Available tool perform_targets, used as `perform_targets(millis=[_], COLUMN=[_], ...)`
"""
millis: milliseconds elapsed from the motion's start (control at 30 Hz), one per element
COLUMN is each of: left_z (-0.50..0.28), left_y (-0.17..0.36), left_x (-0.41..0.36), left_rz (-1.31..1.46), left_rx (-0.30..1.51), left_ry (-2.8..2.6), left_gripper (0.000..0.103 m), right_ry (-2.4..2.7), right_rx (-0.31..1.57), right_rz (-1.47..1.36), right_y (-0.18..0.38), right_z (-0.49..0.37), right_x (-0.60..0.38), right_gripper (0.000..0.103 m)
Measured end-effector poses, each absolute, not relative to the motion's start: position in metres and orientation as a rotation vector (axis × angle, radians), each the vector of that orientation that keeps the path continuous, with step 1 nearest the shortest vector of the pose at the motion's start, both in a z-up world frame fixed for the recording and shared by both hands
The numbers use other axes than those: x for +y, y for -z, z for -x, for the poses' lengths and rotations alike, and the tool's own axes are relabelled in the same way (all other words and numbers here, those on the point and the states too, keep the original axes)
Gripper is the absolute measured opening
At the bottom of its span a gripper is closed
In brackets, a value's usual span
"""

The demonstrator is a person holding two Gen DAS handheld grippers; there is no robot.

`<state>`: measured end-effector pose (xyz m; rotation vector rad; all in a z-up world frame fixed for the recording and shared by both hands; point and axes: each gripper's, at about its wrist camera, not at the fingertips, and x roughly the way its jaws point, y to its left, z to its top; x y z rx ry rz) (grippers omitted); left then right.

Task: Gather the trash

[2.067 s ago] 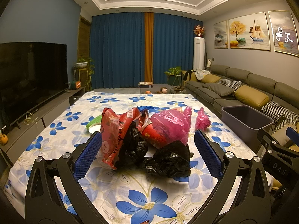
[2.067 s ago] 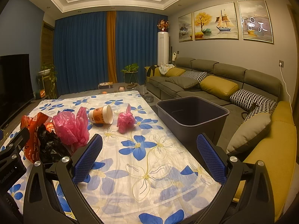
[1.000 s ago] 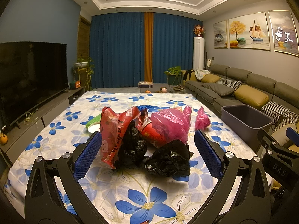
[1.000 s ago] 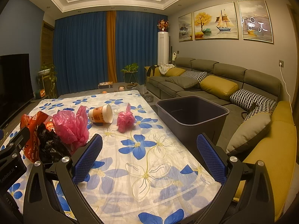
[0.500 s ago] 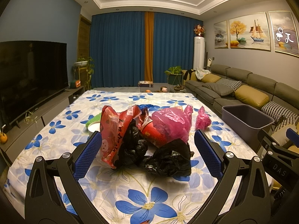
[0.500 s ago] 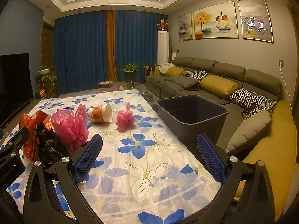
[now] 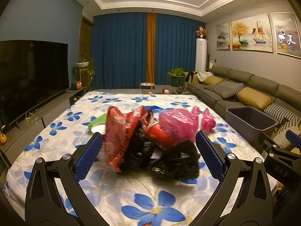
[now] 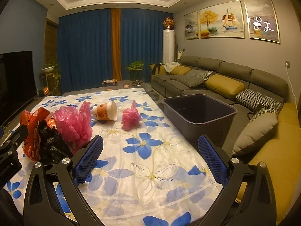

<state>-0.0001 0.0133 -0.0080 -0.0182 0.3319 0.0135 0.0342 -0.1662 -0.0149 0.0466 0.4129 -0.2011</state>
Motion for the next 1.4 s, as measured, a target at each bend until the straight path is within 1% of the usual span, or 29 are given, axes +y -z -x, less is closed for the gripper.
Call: perform_targets(millis=[33, 100, 200, 233, 267, 367, 433, 600, 700, 733, 767, 800, 833, 967, 1067, 1133, 1167, 1233, 1267, 1333, 1367, 1400], left_z=[0.0, -0.001, -0.004, -0.005, -0.006, -0.008, -0.011, -0.016, -0.017, -0.018, -0.019, -0.02, -0.022, -0.032, -0.041, -0.047, -0.052, -0.059, -0.063, -0.068, -0.069, -0.069], left_y=[0.009, 0.01, 0.012, 0.012, 0.012, 0.015, 0.017, 0.02, 0.021, 0.022, 0.023, 0.023, 0.023, 0.026, 0.031, 0.035, 0.039, 0.045, 0.047, 0.051, 0.052, 0.053], left_x=[0.016, 0.024, 0.039, 0.045, 0.051, 0.065, 0.072, 0.086, 0.086, 0.086, 0.086, 0.086, 0.086, 0.082, 0.078, 0.075, 0.074, 0.073, 0.073, 0.074, 0.074, 0.074], left_rz=[0.019, 0.024, 0.033, 0.04, 0.048, 0.074, 0.08, 0.088, 0.083, 0.081, 0.08, 0.079, 0.078, 0.073, 0.067, 0.059, 0.053, 0.053, 0.057, 0.068, 0.07, 0.074], left_rx=[0.327, 0.319, 0.309, 0.309, 0.309, 0.309, 0.31, 0.311, 0.315, 0.317, 0.321, 0.323, 0.326, 0.344, 0.366, 0.383, 0.4, 0.429, 0.444, 0.463, 0.466, 0.467], left_ry=[-0.022, -0.043, -0.08, -0.091, -0.1, -0.119, -0.126, -0.133, -0.123, -0.118, -0.113, -0.11, -0.105, -0.074, -0.045, -0.038, -0.035, -0.025, -0.017, -0.002, 0.0, 0.003], left_gripper=[0.097, 0.097, 0.096, 0.095, 0.094, 0.093, 0.092, 0.091, 0.091, 0.091, 0.091, 0.091, 0.09, 0.084, 0.079, 0.071, 0.069, 0.056, 0.053, 0.034, 0.029, 0.018], right_ry=[0.177, 0.133, 0.063, 0.03, 0.002, -0.067, -0.11, -0.183, -0.194, -0.197, -0.202, -0.206, -0.208, -0.214, -0.193, -0.182, -0.176, -0.164, -0.16, -0.15, -0.148, -0.144], right_rx=[0.417, 0.432, 0.433, 0.434, 0.435, 0.449, 0.467, 0.474, 0.5, 0.51, 0.52, 0.525, 0.53, 0.51, 0.478, 0.465, 0.457, 0.439, 0.431, 0.417, 0.411, 0.403], right_rz=[-0.048, -0.042, -0.031, -0.028, -0.021, -0.01, -0.02, -0.014, -0.013, -0.016, -0.019, -0.017, -0.014, 0.0, -0.002, -0.01, -0.015, -0.024, -0.025, -0.022, -0.02, -0.018], right_y=[0.016, 0.02, 0.022, 0.021, 0.022, 0.022, 0.022, 0.021, 0.025, 0.026, 0.027, 0.029, 0.03, 0.03, 0.027, 0.024, 0.023, 0.02, 0.019, 0.017, 0.016, 0.016], right_z=[-0.038, -0.047, -0.06, -0.065, -0.07, -0.085, -0.095, -0.111, -0.126, -0.13, -0.134, -0.138, -0.14, -0.14, -0.138, -0.136, -0.135, -0.131, -0.13, -0.127, -0.127, -0.124], right_x=[-0.164, -0.157, -0.14, -0.133, -0.125, -0.108, -0.098, -0.075, -0.068, -0.066, -0.065, -0.062, -0.062, -0.062, -0.068, -0.074, -0.077, -0.085, -0.087, -0.091, -0.093, -0.095], right_gripper=[0.098, 0.092, 0.09, 0.084, 0.073, 0.067, 0.063, 0.062, 0.051, 0.045, 0.036, 0.03, 0.021, 0.013, 0.01, 0.009, 0.008, 0.008, 0.008, 0.008, 0.008, 0.008])
